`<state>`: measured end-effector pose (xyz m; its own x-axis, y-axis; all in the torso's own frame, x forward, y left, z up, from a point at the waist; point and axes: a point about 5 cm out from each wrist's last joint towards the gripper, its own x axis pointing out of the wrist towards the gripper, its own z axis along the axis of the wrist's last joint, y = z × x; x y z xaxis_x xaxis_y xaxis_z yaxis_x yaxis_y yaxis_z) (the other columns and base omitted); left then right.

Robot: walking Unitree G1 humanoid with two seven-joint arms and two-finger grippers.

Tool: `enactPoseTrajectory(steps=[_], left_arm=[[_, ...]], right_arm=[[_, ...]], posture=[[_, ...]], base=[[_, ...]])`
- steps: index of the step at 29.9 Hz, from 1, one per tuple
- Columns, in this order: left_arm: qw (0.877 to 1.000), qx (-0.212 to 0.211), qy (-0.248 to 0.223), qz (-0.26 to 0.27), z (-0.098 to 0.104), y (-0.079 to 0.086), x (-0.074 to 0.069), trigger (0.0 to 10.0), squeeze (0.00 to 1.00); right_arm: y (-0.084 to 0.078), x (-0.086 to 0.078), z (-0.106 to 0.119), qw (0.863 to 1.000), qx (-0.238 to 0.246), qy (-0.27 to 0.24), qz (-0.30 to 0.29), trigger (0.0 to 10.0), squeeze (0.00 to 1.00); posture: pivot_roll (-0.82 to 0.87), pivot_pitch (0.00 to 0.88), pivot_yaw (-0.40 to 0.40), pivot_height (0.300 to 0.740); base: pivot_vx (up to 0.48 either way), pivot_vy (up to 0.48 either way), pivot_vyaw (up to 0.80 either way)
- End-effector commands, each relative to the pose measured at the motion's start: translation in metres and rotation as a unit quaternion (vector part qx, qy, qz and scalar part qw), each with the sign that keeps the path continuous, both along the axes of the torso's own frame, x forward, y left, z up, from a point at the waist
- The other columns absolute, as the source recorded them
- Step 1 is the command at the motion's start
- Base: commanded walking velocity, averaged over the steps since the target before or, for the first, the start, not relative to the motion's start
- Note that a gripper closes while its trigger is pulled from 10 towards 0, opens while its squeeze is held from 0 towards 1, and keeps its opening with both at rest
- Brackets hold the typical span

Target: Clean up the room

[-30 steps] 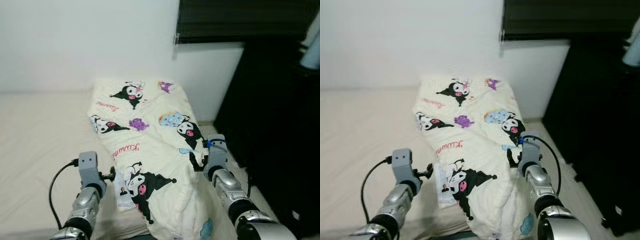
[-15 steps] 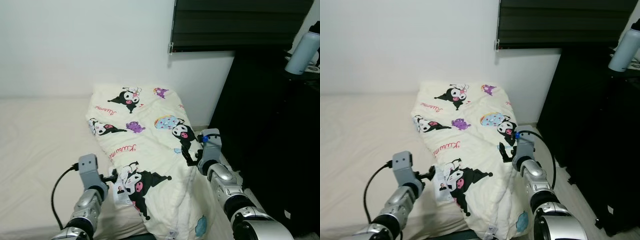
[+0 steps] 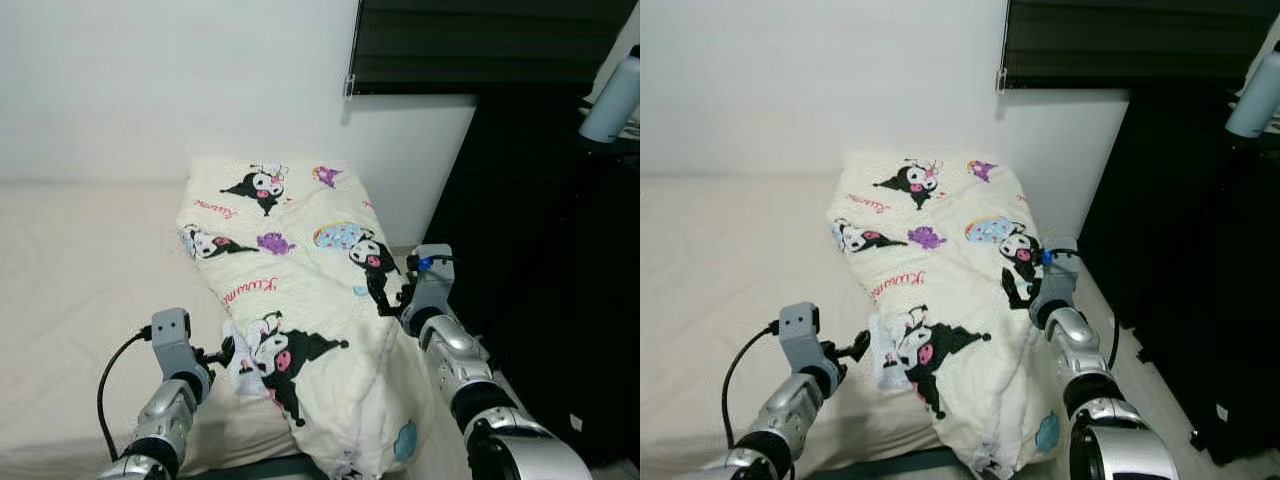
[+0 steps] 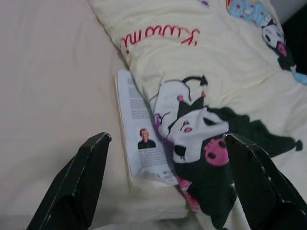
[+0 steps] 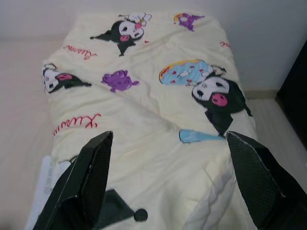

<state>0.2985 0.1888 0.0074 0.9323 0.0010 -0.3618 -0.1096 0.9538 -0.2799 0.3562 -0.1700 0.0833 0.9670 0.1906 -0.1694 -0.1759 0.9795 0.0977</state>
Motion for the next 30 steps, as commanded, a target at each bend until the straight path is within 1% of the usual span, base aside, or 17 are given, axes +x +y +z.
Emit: enactPoseTrajectory(steps=[1,8,9,10,12,13,15,16,21,24,25,26,28,30], left_arm=[[1.000,-0.002,0.008,0.001,-0.003,0.003,-0.003,10.0,0.00],[1.000,-0.006,0.006,0.005,-0.002,0.003,-0.002,10.0,0.00],[0.999,-0.023,-0.036,0.007,0.013,-0.001,0.011,10.0,0.00],[0.999,-0.023,-0.036,0.007,0.013,-0.001,0.011,10.0,0.00],[0.998,-0.026,-0.060,-0.001,0.023,-0.005,0.019,10.0,0.00],[0.998,-0.026,-0.060,-0.001,0.023,-0.005,0.019,10.0,0.00],[0.997,-0.019,-0.078,-0.022,0.031,-0.013,0.025,10.0,0.00],[0.997,-0.019,-0.078,-0.022,0.031,-0.013,0.025,10.0,0.00],[0.993,-0.021,-0.111,-0.041,0.048,-0.025,0.038,10.0,0.00],[0.992,-0.022,-0.116,-0.044,0.050,-0.027,0.039,10.0,0.00],[0.992,-0.014,-0.114,-0.049,0.051,-0.030,0.040,10.0,0.00],[0.993,-0.008,-0.105,-0.046,0.052,-0.032,0.042,10.0,0.00],[0.994,-0.003,-0.098,-0.043,0.052,-0.034,0.043,10.0,0.00],[0.995,-0.029,-0.091,-0.006,0.054,-0.032,0.046,10.0,0.00]], right_arm=[[-0.003,0.000,0.000,1.000,0.007,0.002,-0.005,10.0,0.00],[-0.002,0.000,0.001,1.000,0.008,0.001,-0.002,10.0,0.00],[0.009,-0.003,-0.002,1.000,0.023,-0.002,0.022,10.0,0.00],[0.009,-0.003,-0.002,1.000,0.023,-0.002,0.022,10.0,0.00],[0.014,-0.005,-0.004,0.999,0.029,-0.004,0.034,10.0,0.00],[0.014,-0.005,-0.004,0.999,0.029,-0.004,0.034,10.0,0.00],[0.017,-0.007,-0.005,0.999,0.032,-0.005,0.041,10.0,0.00],[0.017,-0.007,-0.005,0.999,0.032,-0.005,0.041,10.0,0.00],[0.021,-0.011,-0.008,0.998,0.035,-0.006,0.051,10.0,0.00],[0.021,-0.012,-0.008,0.998,0.036,-0.007,0.052,10.0,0.00],[0.022,-0.014,-0.009,0.998,0.038,-0.008,0.054,10.0,0.00],[0.022,-0.016,-0.009,0.998,0.040,-0.010,0.054,10.0,0.00],[0.023,-0.018,-0.010,0.998,0.041,-0.012,0.054,10.0,0.00],[0.023,-0.021,-0.009,0.997,0.044,-0.018,0.052,10.0,0.00]], posture=[[-0.08,0.030,-0.054,0.645],[-0.08,0.036,-0.053,0.640],[-0.08,0.047,-0.053,0.630],[-0.08,0.047,-0.053,0.630],[-0.08,0.048,-0.049,0.620],[-0.08,0.048,-0.049,0.620],[-0.09,0.056,-0.043,0.610],[-0.09,0.056,-0.043,0.610],[-0.09,0.073,-0.036,0.585],[-0.09,0.073,-0.036,0.575],[-0.10,0.099,-0.020,0.570],[-0.10,0.114,-0.013,0.565],[-0.10,0.114,-0.013,0.560],[-0.11,0.138,0.002,0.550]], base=[[0.000,0.000,0.00],[0.000,0.000,0.00],[0.000,0.000,0.00],[0.000,0.000,0.00],[0.000,0.000,0.00],[0.000,0.000,0.00],[0.000,0.000,0.00],[0.000,0.000,0.00],[0.000,0.000,0.00],[0.000,0.000,0.00],[0.000,0.000,0.00],[0.000,0.000,0.00],[0.000,0.000,0.00],[0.000,0.000,0.00]])
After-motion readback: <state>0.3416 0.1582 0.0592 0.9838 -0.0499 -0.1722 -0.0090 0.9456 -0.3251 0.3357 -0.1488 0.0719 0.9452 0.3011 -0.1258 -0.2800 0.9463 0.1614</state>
